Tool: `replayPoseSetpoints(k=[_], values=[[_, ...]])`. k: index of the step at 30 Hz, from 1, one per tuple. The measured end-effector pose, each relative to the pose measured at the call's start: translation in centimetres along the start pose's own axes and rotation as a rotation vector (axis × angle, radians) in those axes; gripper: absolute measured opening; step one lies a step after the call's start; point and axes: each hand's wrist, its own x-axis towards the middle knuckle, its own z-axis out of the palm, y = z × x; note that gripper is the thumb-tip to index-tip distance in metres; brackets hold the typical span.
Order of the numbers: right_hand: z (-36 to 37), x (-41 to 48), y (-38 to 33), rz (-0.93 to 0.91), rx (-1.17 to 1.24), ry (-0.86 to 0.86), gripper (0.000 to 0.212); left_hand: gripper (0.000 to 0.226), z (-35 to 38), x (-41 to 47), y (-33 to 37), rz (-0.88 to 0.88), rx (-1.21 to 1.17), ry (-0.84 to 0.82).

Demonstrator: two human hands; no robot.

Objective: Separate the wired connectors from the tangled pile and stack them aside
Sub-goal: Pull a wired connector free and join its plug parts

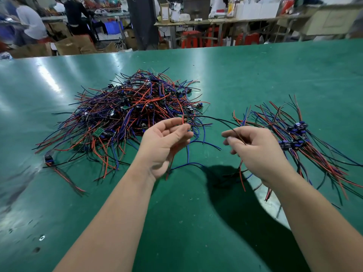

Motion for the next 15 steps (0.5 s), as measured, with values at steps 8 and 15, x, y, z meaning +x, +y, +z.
replayPoseSetpoints(k=[8, 15], values=[[-0.43, -0.3, -0.49, -0.253, 0.337, -0.267, 0.048, 0.012, 0.44, -0.16, 0.48, 0.013, -0.291, -0.033], [-0.79, 0.32, -0.42, -0.184, 0.39, 0.082, 0.052, 0.01, 0.45, -0.49, 0.82, -0.033, -0.395, -0.156]])
